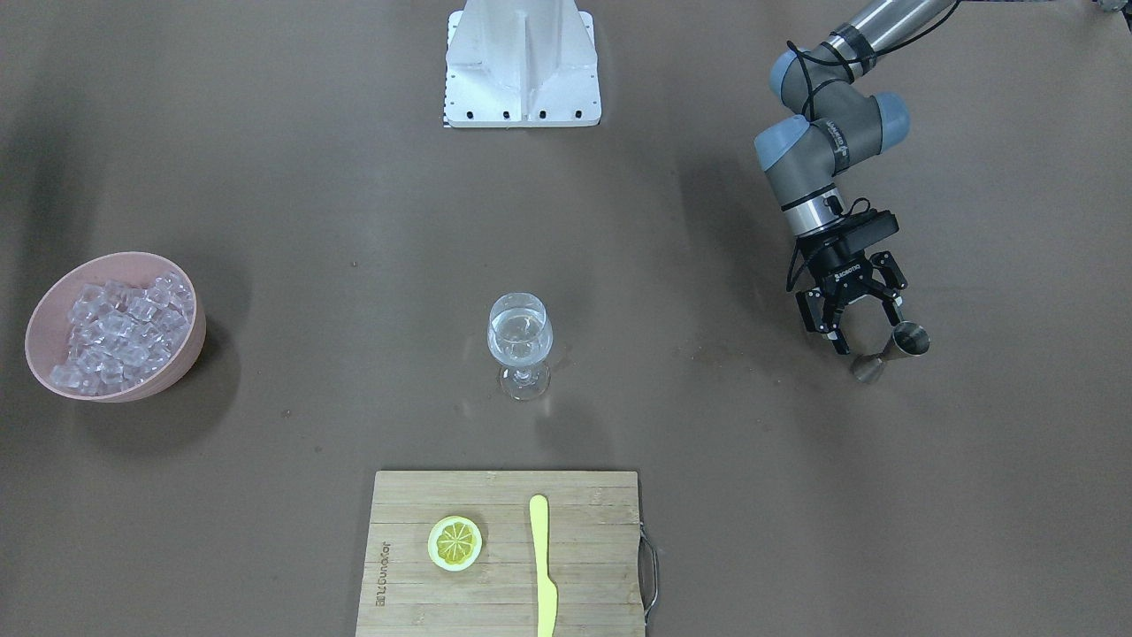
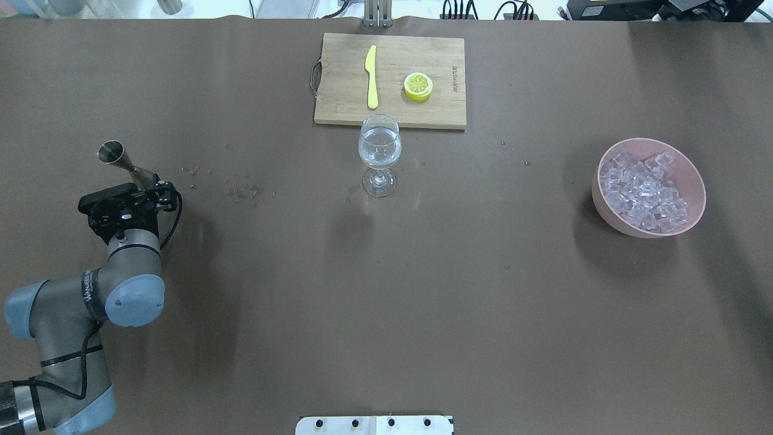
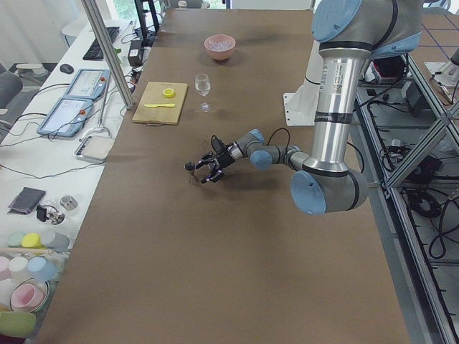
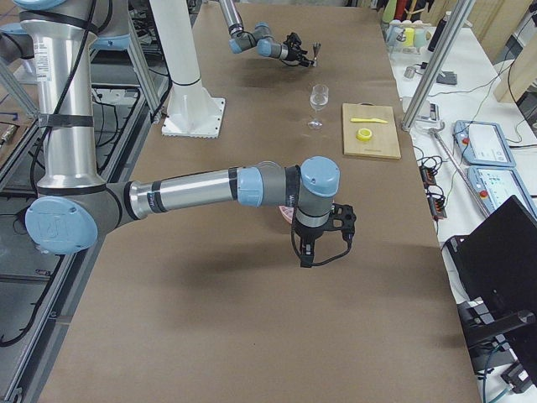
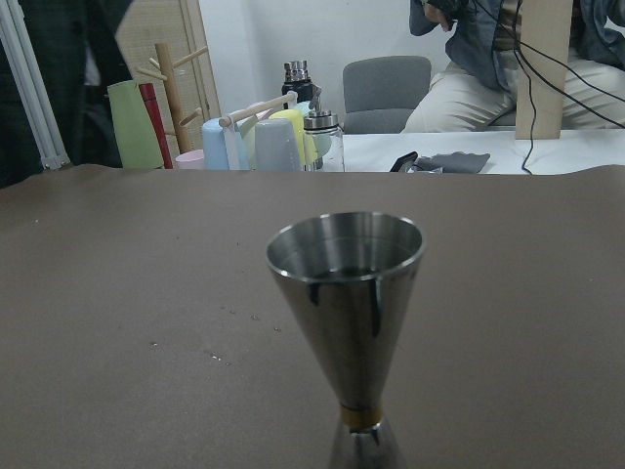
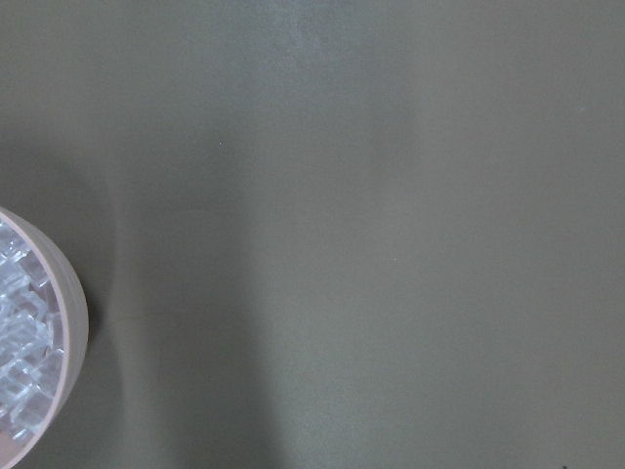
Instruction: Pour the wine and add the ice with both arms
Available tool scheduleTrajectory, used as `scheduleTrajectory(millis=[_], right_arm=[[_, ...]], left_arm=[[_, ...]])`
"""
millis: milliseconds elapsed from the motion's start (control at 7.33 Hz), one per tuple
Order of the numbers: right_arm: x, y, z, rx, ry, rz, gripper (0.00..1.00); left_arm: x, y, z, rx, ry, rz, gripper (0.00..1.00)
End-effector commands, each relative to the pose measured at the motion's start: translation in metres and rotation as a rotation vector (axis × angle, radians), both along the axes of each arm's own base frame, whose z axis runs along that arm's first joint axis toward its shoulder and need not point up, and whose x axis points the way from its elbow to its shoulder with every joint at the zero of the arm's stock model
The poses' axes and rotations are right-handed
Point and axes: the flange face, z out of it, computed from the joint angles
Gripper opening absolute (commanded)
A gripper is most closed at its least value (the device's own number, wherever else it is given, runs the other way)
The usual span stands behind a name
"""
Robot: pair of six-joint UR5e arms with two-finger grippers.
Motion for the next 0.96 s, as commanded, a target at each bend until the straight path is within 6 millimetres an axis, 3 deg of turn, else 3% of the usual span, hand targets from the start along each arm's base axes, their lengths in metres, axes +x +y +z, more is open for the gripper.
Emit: scheduleTrajectory(millis=[0, 819], right_arm=[[0.0, 0.0, -0.001, 0.002, 0.0, 0.0, 1.0], [0.0, 0.0, 0.0, 0.0, 0.0, 0.0, 1.0]], left_arm=[[-0.015, -0.014, 0.001, 0.001, -0.003, -0.034, 0.98], [-0.006, -0.027, 0.004, -0.002, -0.013, -0.049, 0.97]])
